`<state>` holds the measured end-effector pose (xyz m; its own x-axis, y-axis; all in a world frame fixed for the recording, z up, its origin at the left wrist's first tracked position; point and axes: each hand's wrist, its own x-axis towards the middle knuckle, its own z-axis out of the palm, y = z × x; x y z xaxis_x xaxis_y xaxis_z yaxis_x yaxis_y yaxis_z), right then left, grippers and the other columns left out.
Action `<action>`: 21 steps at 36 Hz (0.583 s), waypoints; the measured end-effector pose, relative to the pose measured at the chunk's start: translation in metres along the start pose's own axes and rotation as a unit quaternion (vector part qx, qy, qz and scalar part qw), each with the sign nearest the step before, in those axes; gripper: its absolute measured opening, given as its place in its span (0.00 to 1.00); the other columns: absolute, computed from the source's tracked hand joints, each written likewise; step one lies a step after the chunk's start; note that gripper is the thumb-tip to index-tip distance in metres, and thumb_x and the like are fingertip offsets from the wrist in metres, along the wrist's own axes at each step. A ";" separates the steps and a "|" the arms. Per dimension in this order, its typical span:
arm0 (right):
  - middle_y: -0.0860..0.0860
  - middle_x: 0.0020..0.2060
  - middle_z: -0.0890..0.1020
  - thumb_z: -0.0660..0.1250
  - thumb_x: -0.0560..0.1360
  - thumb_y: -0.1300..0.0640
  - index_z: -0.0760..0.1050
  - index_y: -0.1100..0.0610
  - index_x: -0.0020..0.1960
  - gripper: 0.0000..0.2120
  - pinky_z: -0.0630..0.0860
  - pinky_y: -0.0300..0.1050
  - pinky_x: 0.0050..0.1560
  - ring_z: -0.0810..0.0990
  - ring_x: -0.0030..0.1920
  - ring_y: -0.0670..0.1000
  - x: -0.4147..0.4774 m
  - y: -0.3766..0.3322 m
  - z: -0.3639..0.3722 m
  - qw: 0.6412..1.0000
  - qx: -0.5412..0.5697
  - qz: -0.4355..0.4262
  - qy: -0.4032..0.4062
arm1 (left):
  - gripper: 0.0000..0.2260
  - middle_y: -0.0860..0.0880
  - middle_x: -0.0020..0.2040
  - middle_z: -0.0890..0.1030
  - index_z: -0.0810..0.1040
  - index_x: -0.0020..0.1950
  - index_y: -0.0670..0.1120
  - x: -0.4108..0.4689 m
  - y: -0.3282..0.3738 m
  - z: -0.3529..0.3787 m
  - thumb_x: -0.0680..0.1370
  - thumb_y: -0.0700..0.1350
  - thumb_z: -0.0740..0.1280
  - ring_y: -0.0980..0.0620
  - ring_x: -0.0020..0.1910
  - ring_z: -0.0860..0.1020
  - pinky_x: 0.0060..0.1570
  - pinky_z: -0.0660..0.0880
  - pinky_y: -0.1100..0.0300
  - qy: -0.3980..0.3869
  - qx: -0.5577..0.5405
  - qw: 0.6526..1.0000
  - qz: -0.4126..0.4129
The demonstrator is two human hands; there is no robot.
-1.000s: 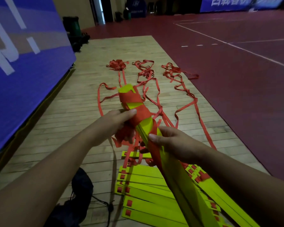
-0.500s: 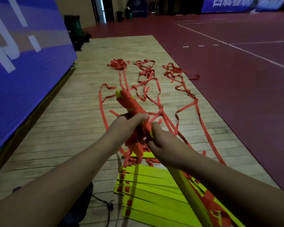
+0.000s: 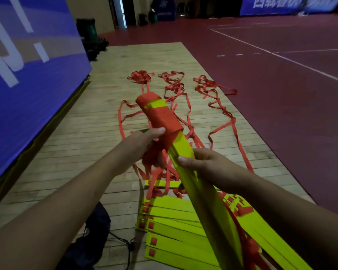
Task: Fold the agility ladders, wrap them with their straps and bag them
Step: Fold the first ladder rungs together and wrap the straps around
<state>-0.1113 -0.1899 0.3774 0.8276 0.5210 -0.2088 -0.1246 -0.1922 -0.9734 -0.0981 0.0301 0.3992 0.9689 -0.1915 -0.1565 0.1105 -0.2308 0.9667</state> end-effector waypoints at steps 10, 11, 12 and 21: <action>0.49 0.43 0.73 0.62 0.83 0.53 0.66 0.58 0.64 0.13 0.67 0.38 0.33 0.72 0.37 0.45 0.005 0.001 0.034 0.901 -0.421 -0.032 0.097 | 0.28 0.44 0.42 0.85 0.78 0.57 0.46 -0.001 -0.017 0.036 0.68 0.66 0.74 0.43 0.37 0.83 0.42 0.81 0.49 0.088 0.003 0.996 -0.031; 0.48 0.42 0.72 0.62 0.83 0.55 0.65 0.57 0.63 0.12 0.64 0.37 0.32 0.72 0.38 0.46 0.005 0.002 0.035 0.900 -0.426 -0.034 0.088 | 0.28 0.43 0.43 0.85 0.78 0.57 0.47 -0.001 -0.017 0.038 0.68 0.67 0.74 0.43 0.38 0.83 0.43 0.81 0.49 0.111 0.010 0.993 -0.026; 0.47 0.41 0.71 0.62 0.83 0.57 0.64 0.56 0.62 0.10 0.64 0.37 0.32 0.73 0.39 0.47 0.004 0.001 0.036 0.902 -0.423 -0.038 0.078 | 0.25 0.43 0.42 0.84 0.78 0.56 0.47 -0.002 -0.016 0.039 0.70 0.65 0.73 0.44 0.37 0.83 0.39 0.81 0.52 0.131 0.013 0.991 -0.015; 0.49 0.50 0.84 0.61 0.84 0.51 0.80 0.49 0.57 0.09 0.81 0.46 0.54 0.83 0.52 0.48 -0.001 -0.005 0.021 0.974 -0.191 -0.120 0.032 | 0.11 0.49 0.37 0.81 0.78 0.47 0.46 -0.004 -0.004 0.023 0.77 0.53 0.69 0.53 0.35 0.81 0.33 0.76 0.62 0.170 -0.043 0.981 0.084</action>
<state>-0.1232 -0.1718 0.3809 0.8414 0.5390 0.0392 0.2802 -0.3732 -0.8844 -0.1072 0.0100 0.3910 0.9911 0.1132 0.0699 -0.0538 -0.1395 0.9888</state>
